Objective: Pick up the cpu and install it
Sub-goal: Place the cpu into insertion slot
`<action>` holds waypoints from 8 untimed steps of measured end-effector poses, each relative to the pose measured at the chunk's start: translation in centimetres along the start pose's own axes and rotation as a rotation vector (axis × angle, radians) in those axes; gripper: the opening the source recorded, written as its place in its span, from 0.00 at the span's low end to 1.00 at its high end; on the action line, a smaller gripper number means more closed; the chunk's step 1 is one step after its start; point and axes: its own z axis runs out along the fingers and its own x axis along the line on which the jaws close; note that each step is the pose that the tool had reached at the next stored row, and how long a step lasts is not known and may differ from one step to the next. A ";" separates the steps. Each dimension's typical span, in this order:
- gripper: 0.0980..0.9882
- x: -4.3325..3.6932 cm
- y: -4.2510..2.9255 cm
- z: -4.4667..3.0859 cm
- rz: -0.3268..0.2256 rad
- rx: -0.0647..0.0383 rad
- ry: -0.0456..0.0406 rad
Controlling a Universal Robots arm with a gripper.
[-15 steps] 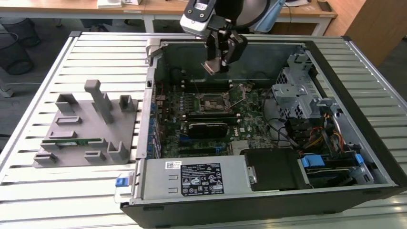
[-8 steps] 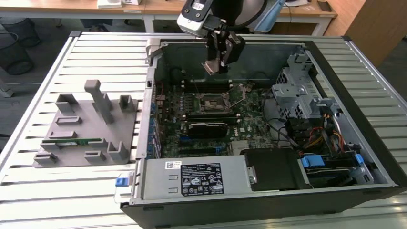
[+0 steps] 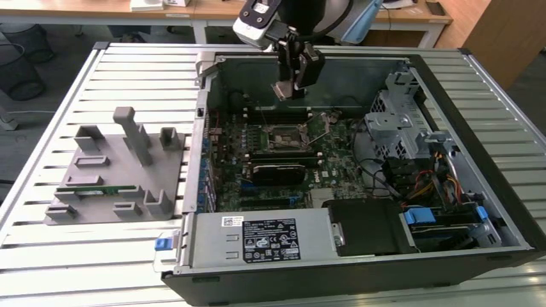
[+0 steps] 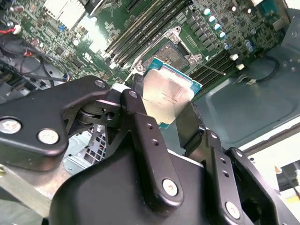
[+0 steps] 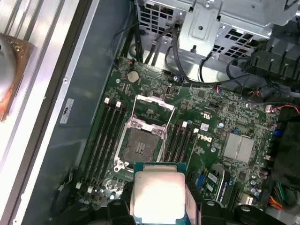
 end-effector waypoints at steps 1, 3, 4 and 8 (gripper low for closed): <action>0.48 0.03 0.00 0.04 0.011 0.000 -0.0007; 0.48 0.08 0.01 0.14 0.032 0.000 -0.0019; 0.48 0.11 0.02 0.19 0.043 0.000 -0.0026; 0.48 0.22 0.04 0.46 0.087 0.000 -0.0052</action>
